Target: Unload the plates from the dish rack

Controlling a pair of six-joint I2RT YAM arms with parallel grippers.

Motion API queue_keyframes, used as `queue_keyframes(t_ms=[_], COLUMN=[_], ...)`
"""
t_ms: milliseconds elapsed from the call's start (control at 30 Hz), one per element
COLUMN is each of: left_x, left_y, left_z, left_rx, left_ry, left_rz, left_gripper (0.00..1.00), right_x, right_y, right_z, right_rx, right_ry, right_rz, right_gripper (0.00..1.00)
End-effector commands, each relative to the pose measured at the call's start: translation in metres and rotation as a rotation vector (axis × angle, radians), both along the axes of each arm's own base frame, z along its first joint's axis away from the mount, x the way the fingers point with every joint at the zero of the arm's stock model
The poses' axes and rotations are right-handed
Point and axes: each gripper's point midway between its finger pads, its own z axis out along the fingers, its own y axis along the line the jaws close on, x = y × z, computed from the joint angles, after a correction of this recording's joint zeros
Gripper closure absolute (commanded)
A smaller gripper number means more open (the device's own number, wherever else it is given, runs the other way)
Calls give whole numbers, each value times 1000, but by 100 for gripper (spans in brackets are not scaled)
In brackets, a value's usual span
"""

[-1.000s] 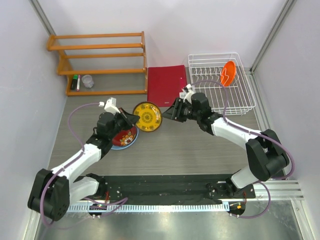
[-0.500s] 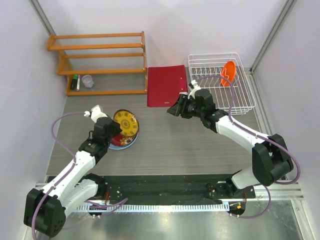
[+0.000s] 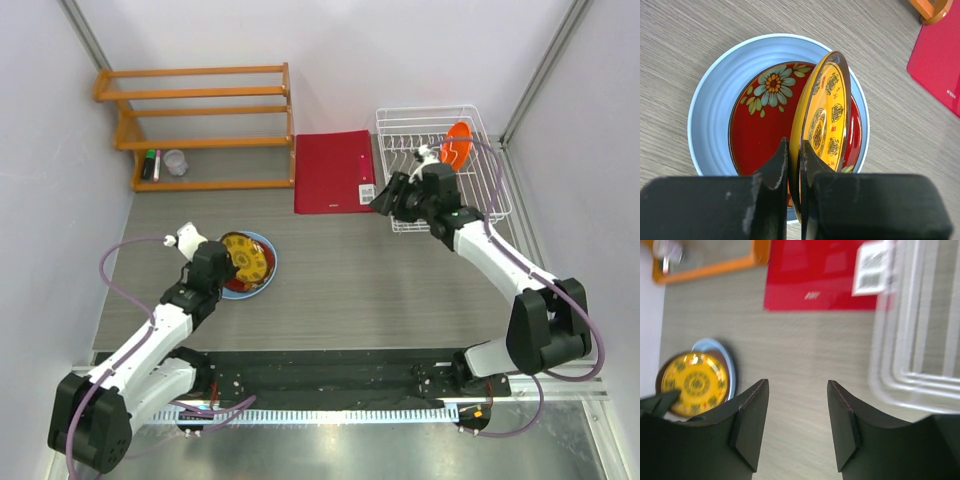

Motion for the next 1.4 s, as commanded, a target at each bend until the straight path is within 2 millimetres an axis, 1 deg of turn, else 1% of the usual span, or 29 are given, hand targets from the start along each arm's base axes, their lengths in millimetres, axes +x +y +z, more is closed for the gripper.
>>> queue_keyframes(t_ms=[0,133,167,200,233,300,367,400,433,567,600,633,667,700,733,833,867,900,933,967,1000,1033,1067,1133,1167,1200,1233,1267,1367], left_x=[-2,-3,-3,-3,-4,-3,-1,-1,-1,3,5,6,7,9,10,14,16,18,20,21,25,26,27,33,36,37,40,42,44], left_y=[5,5,5,5,4,3,2,1,1,-1,-1,-3,-3,-5,-4,-6,-7,-9,-12,-13,-16,-20,-21,-28,-38,-42,-47,-59,-73], left_z=[-11,-18,-19,-20,-22,-22,-23,-23,-23,-26,-24,-24,-24,-23,-24,-21,-19,-15,-10,-8,0,3,8,21,31,34,39,47,51], left_rx=[-1,-7,-7,-5,-4,-8,-10,-8,-8,0,2,2,3,9,15,31,31,25,18,17,14,6,12,0,-20,-29,-40,-66,-101], left_ry=[16,28,29,33,38,39,38,42,42,56,54,56,58,64,68,77,75,66,54,49,36,33,26,-8,-41,-50,-64,-91,-108], left_rz=[39,39,39,39,36,31,26,23,23,17,14,9,9,0,-2,-15,-17,-27,-38,-47,-57,-77,-95,-131,-183,-203,-224,-286,-353], left_gripper=[91,71,68,65,63,61,57,55,50,45,44,38,36,35,30,24,23,22,17,14,13,11,11,9,7,3,2,2,1], right_x=[22,39,46,50,55,63,71,76,79,100,106,109,115,121,124,137,140,146,153,158,166,173,181,190,201,205,210,219,237], right_y=[-43,-74,-90,-99,-105,-120,-129,-136,-141,-162,-166,-179,-184,-189,-193,-208,-216,-221,-224,-226,-231,-235,-238,-241,-241,-256,-260,-264,-271], right_z=[58,69,69,76,71,75,71,77,77,71,74,76,81,74,75,76,77,85,74,74,80,68,74,70,62,59,55,52,39], right_rx=[-81,-183,-235,-260,-292,-344,-390,-415,-432,-468,-472,-481,-481,-492,-496,-525,-540,-539,-552,-549,-548,-573,-581,-597,-606,-616,-631,-641,-640], right_ry=[-148,-177,-178,-191,-184,-195,-188,-202,-202,-181,-187,-185,-192,-177,-179,-184,-184,-198,-179,-179,-194,-172,-187,-183,-175,-166,-154,-152,-140], right_rz=[-91,-196,-273,-312,-333,-402,-426,-461,-480,-532,-549,-585,-601,-611,-617,-642,-668,-681,-680,-681,-690,-690,-699,-707,-697,-717,-720,-727,-719], right_gripper=[44,38,38,38,37,37,37,37,37,37,37,37,37,37,37,36,36,37,36,36,36,36,36,36,36,36,36,36,36])
